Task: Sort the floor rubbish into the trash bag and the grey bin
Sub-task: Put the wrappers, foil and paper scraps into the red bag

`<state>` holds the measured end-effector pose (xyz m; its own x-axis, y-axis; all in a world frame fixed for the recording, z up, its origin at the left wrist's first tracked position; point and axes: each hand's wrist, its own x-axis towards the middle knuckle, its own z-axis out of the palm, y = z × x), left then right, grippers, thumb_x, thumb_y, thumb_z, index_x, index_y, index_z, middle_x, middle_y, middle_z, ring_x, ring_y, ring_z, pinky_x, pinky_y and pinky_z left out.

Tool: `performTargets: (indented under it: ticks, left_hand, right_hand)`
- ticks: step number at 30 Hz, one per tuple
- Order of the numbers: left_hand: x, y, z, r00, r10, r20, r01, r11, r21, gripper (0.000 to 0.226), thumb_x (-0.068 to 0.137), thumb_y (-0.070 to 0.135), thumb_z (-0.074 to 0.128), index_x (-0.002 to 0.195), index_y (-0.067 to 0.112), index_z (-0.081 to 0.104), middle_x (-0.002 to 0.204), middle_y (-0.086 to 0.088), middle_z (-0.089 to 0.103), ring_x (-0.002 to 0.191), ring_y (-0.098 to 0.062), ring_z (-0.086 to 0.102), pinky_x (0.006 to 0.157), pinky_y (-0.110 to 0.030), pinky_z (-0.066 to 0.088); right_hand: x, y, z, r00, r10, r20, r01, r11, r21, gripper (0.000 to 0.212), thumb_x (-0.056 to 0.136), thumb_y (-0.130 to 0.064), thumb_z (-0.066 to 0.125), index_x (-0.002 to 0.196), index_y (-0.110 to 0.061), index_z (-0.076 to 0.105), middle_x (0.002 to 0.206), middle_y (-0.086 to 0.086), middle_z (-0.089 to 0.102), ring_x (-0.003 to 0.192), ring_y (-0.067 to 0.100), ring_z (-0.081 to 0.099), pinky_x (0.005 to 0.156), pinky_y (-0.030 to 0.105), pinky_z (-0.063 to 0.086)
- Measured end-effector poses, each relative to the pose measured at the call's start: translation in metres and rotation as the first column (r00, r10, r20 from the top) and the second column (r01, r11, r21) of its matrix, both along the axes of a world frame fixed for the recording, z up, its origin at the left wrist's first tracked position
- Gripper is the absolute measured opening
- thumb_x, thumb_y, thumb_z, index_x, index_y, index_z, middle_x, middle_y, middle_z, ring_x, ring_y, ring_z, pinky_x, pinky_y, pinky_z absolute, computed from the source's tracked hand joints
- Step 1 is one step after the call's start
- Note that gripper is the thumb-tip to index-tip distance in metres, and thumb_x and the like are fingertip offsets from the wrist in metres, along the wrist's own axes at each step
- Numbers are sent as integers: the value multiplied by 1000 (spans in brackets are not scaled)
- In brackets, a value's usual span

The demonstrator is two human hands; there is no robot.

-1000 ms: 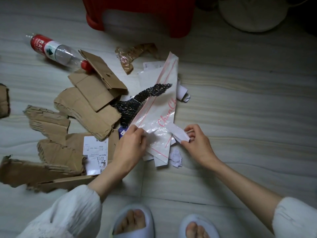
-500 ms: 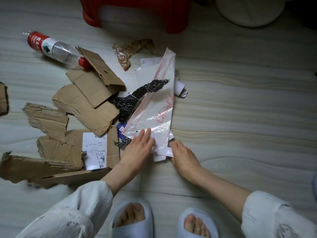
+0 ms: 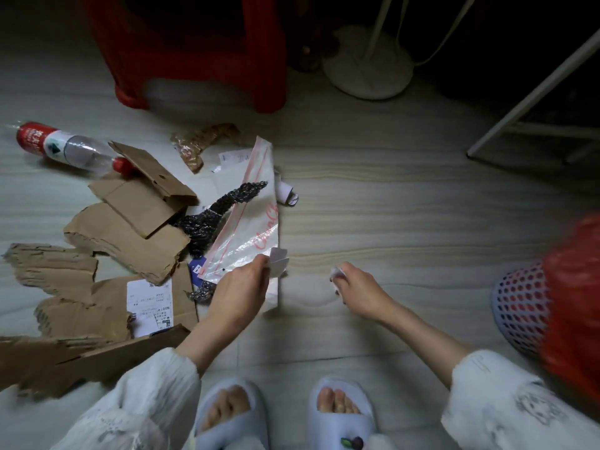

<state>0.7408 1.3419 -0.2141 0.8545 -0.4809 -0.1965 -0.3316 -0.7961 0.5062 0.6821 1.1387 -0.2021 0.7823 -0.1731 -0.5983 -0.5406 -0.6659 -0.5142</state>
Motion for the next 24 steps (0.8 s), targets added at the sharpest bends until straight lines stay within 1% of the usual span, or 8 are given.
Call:
performTargets:
  ticks: [4,7,10,13,16,19,22,24]
  left_hand:
    - [-5,-34,59,1000,-6,-16,2,973,-231,18,92,17,50,106,6,54,88,-24,67,82,-42,61,66,-43,48]
    - [-18,-68,112,994,-105,-15,93,933,-348,17,91,13,52,104,2,56,87,-26,66,83,-42,59,66,-36,36]
    - [-36,-107,157,974,-225,26,215,887,-409,14,92,11,50,97,2,58,90,-21,66,85,-39,59,59,-26,25]
    - [-54,-142,195,930,-355,95,364,857,-363,17,93,16,49,102,7,59,101,-13,66,92,-31,60,61,-21,31]
    - [-65,-178,221,894,-422,151,448,844,-295,20,92,21,51,109,12,59,109,-12,66,97,-30,61,71,-32,49]
    - [-88,-235,236,850,-488,198,525,816,-240,20,91,22,52,107,13,60,106,-13,66,95,-32,60,75,-36,51]
    - [-119,-305,237,768,-602,216,635,761,-134,20,91,19,50,106,8,58,108,-15,64,98,-35,58,73,-32,43]
    - [-141,-350,230,703,-668,243,704,702,-105,16,90,15,49,100,6,57,110,-17,62,99,-36,57,74,-33,44]
  right_hand:
    - [-17,-18,69,961,-256,102,251,966,57,15,95,-13,40,87,-17,53,72,-4,55,68,15,50,65,24,40]
    - [-44,-38,121,922,-338,187,337,941,37,26,93,-13,39,69,-19,44,61,-8,48,54,8,42,51,21,30]
    - [-78,-64,167,895,-360,261,381,924,-32,29,94,-14,38,66,-19,43,62,-9,48,53,6,42,50,20,30]
    - [-115,-97,201,840,-423,340,464,885,-45,29,94,-12,40,66,-18,42,59,-5,49,41,1,44,45,17,31]
    - [-154,-139,213,754,-548,362,599,800,-38,31,92,-8,42,64,-20,44,58,-4,48,47,6,43,41,13,32]
    - [-195,-192,208,682,-657,322,700,713,-27,30,91,-11,41,63,-19,46,57,-1,48,48,13,42,41,19,32]
    - [-225,-243,191,597,-735,322,783,621,-33,27,91,-13,45,67,-24,45,65,-2,48,59,17,47,54,23,37]
    - [-240,-270,181,554,-764,332,821,568,-63,10,87,-13,51,82,-18,57,78,4,55,75,20,50,66,27,39]
